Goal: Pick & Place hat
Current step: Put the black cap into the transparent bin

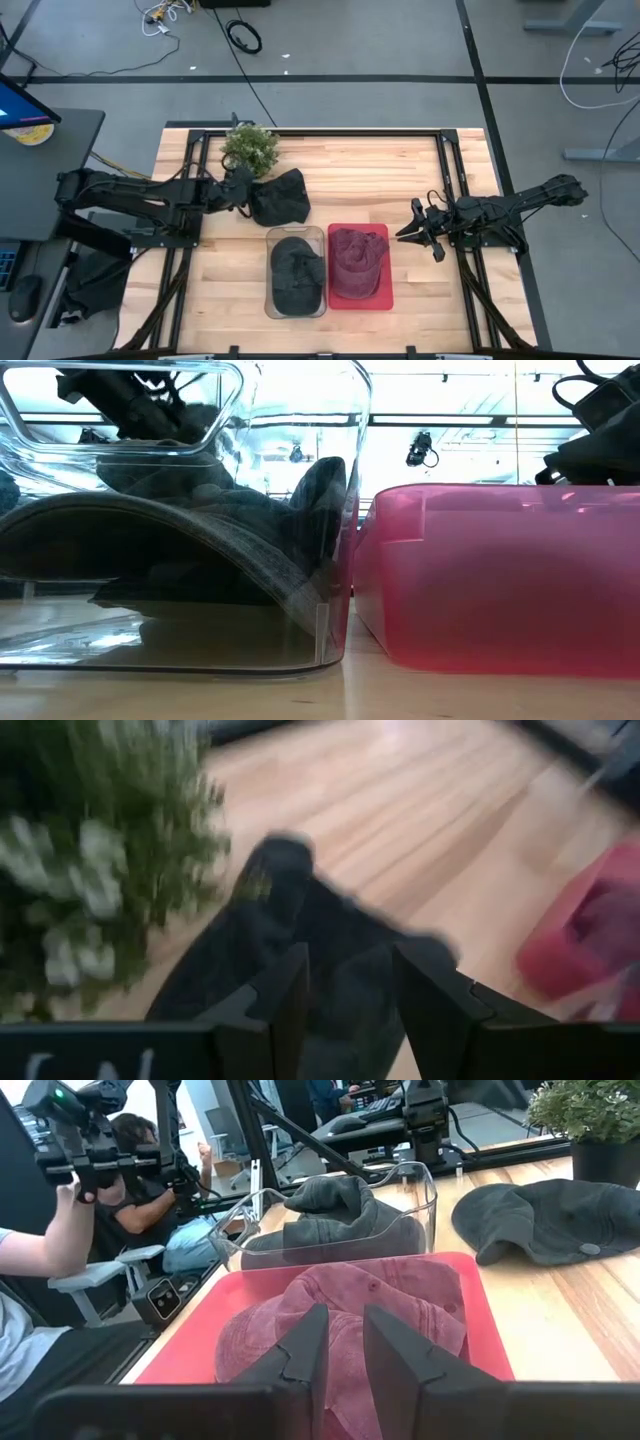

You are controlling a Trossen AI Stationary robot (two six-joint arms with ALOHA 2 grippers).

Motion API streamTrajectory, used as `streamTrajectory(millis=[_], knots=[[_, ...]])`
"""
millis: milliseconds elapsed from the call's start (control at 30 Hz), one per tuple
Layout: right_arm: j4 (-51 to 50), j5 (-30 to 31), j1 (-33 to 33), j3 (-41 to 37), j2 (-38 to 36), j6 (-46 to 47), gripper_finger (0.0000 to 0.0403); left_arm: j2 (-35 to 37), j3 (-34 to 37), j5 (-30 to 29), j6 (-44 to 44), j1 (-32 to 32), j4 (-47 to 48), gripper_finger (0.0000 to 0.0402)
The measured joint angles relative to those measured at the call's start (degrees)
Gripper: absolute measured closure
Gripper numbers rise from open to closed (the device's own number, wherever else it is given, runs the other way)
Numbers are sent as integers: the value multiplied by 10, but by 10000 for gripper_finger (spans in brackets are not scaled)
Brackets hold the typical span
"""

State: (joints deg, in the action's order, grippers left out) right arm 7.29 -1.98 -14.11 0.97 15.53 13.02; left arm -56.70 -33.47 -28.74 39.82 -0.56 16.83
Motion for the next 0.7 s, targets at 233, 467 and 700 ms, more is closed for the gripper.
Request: streamTrajectory(millis=[233, 467, 700], knots=[[0, 0, 0, 0, 0, 0, 334, -69, 0, 7, 35, -18, -1, 253], [0, 0, 0, 0, 0, 0, 334, -137, 0, 72, 62, -46, -6, 253], [0, 0, 0, 0, 0, 0, 334, -163, 0, 69, 64, -54, -38, 253]])
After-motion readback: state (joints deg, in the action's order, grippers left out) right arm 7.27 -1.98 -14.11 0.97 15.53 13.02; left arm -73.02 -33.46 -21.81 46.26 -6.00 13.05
